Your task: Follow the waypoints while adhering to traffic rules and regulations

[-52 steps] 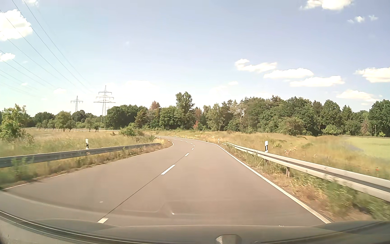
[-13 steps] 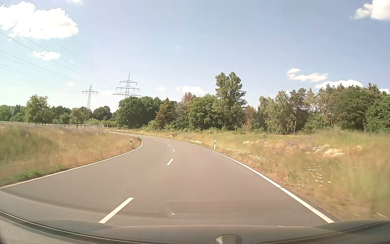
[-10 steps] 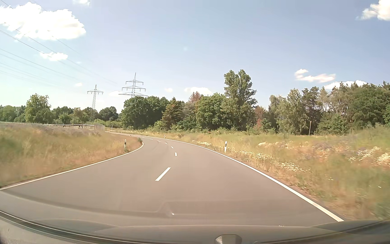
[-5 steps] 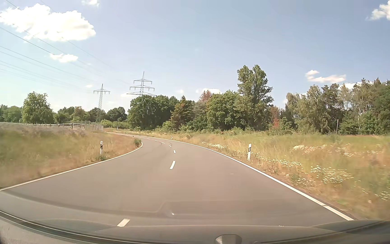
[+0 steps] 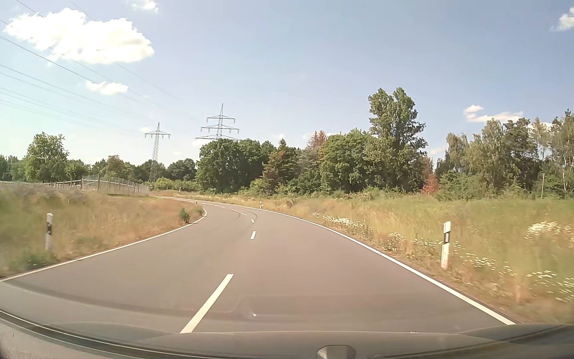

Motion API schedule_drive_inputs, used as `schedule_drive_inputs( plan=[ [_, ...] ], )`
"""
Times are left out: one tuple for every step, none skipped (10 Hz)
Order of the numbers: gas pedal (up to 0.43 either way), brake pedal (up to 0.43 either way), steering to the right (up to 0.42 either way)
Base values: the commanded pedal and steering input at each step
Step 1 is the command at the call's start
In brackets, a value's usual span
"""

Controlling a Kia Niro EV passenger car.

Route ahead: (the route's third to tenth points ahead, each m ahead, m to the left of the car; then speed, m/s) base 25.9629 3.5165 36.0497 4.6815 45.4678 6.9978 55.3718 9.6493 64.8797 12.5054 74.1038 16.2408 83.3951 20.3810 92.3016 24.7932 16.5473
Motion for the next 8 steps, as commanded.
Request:
schedule_drive_inputs(
  plan=[
    [0.0, 0.03, -0.018],
    [0.0, 0.03, -0.018],
    [0.0, 0.03, -0.018],
    [0.0, 0.03, -0.019],
    [0.0, 0.03, -0.021],
    [0.0, 0.03, -0.023],
    [0.0, 0.03, -0.024],
    [0.0, 0.03, -0.024]
  ],
)
